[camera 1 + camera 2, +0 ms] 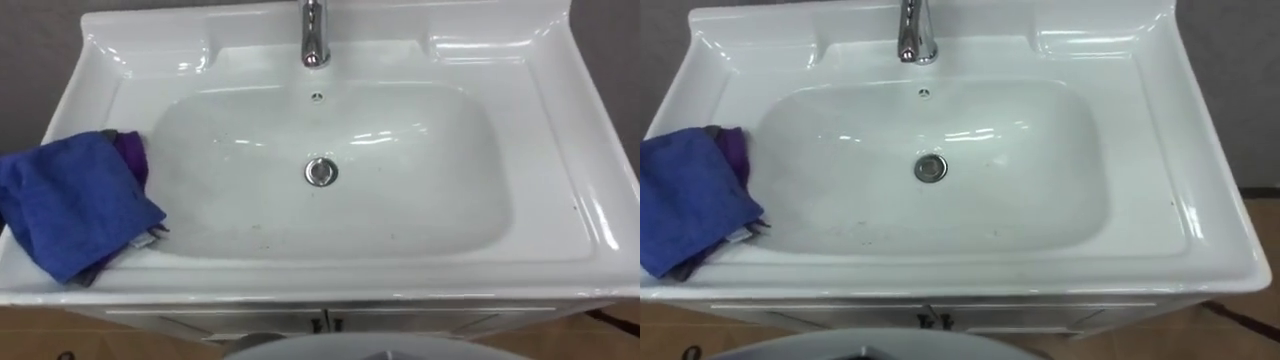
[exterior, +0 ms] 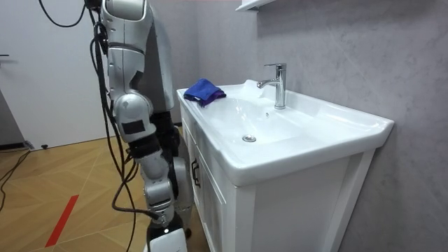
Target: Wipe basin
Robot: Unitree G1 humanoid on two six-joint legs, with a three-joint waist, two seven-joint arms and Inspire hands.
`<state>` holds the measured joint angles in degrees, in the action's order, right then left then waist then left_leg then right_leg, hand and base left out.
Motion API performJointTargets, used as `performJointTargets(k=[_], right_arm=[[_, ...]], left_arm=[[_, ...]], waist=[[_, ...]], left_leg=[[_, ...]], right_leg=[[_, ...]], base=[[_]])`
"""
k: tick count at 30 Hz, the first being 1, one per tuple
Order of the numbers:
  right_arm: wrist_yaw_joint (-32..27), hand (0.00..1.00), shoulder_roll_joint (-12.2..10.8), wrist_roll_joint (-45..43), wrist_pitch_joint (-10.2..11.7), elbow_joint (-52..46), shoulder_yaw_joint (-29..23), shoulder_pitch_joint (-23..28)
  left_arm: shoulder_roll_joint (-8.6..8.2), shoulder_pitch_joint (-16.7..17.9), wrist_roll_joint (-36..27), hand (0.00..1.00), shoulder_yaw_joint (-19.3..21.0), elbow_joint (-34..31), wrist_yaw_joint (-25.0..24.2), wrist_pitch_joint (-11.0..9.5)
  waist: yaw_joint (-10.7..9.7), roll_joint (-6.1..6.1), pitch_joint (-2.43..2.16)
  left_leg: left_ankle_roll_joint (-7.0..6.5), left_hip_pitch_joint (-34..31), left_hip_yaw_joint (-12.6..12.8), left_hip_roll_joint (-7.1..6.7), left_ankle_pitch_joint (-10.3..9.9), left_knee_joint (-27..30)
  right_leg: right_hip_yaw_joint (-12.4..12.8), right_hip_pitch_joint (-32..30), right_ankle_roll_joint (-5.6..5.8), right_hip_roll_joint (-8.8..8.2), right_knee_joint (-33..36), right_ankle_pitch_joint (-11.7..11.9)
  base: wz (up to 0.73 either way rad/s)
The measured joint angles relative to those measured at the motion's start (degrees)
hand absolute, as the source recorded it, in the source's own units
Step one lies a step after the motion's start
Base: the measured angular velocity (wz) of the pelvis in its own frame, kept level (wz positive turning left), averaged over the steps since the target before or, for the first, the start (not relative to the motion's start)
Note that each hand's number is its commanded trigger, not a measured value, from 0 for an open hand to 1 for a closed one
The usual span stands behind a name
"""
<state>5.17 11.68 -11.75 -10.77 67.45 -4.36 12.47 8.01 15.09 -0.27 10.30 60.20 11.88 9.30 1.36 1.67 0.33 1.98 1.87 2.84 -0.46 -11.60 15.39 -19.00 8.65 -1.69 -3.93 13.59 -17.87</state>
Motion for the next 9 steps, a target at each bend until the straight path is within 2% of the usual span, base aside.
performJointTargets(k=[5,9], right_arm=[[0.1,0.0,-0.3,0.2,-0.9,0.1,0.0,-0.2],[1.5,0.0,-0.5,-0.1,-1.3,-0.1,-0.3,0.4]], left_arm=[[0.43,-1.3,1.3,0.0,0.0,0.0,-3.9,0.2],[0.86,-1.5,5.4,0.0,0.0,0.1,-7.7,1.1]], waist=[[-1.1,0.11,-0.03],[-2.4,0.23,-0.05]], left_leg=[[-0.05,1.2,3.6,0.59,-0.1,-0.1],[-0.32,1.2,4.7,1.04,-0.3,0.0]], right_leg=[[2.8,0.0,-0.2,0.16,0.1,0.1],[3.4,-0.4,-0.44,0.42,0.3,0.3]], base=[[-0.32],[-0.13]])
